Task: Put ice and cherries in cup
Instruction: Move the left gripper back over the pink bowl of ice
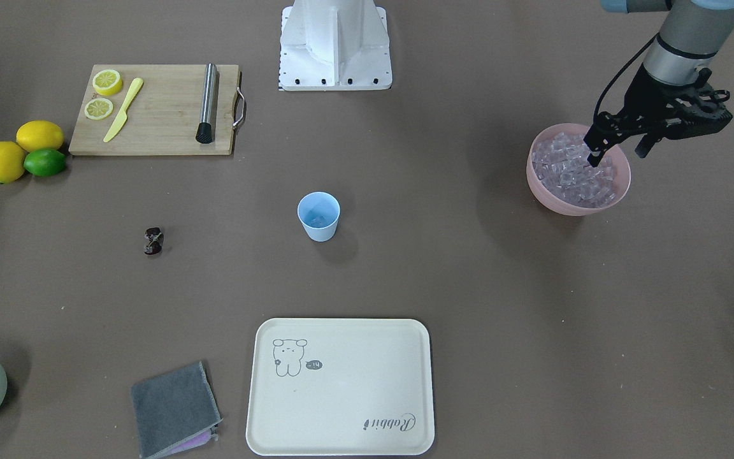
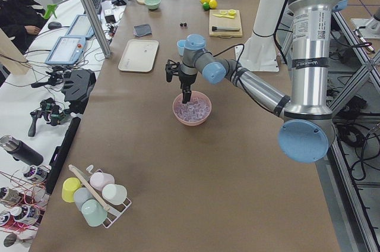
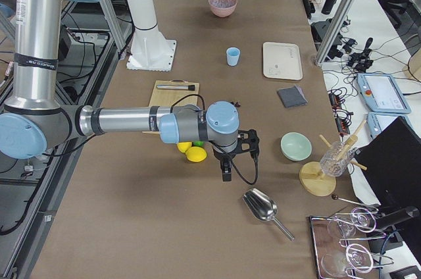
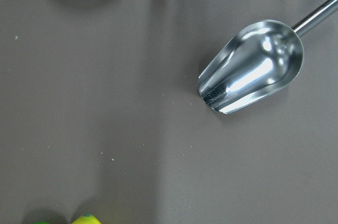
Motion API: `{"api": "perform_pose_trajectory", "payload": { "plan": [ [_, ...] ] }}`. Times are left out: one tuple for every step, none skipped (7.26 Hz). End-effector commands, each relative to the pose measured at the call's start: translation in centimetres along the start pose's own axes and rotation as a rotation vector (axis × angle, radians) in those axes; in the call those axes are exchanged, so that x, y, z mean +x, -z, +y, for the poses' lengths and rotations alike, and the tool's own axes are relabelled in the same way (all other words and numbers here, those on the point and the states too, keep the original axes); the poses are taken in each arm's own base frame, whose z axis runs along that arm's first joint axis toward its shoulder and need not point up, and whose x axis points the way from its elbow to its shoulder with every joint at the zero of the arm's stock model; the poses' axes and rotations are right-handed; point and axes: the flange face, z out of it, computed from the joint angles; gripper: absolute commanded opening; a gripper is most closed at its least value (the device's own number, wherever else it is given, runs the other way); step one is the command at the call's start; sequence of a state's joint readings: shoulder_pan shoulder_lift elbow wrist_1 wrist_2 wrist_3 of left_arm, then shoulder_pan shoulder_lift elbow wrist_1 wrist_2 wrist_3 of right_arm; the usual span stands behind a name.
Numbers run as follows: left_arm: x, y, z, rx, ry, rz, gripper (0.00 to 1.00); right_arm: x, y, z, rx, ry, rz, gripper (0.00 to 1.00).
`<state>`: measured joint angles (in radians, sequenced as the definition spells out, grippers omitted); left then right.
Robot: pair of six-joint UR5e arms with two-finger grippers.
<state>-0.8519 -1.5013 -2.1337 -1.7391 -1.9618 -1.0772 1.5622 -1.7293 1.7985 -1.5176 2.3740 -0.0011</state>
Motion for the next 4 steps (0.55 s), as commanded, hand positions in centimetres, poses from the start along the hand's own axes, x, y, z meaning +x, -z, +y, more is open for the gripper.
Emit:
{"api": "perform_pose_trajectory", "payload": {
  "plan": [
    [2.1,-2.5,3.4,-0.008,0.028,-0.017,0.97,-0.2,-1.5,0.8,-0.048,-0.016,0.006,1.0],
    [2.6,-3.3,4.3,-0.019,0.013,-0.019,0.82,-0.3,-1.4,0.8,-0.051,-0.02,0.001,1.0],
    [2.7,-3.4,4.5,-0.023,0.013,-0.021,0.81,-0.2,-1.5,0.8,-0.051,-0.022,0.009,1.0],
    [2.6,-3.7,4.6,-0.028,0.011,-0.026,0.81,-0.2,-1.3,1.0,-0.049,-0.02,0.015,1.0]
  ]
}}
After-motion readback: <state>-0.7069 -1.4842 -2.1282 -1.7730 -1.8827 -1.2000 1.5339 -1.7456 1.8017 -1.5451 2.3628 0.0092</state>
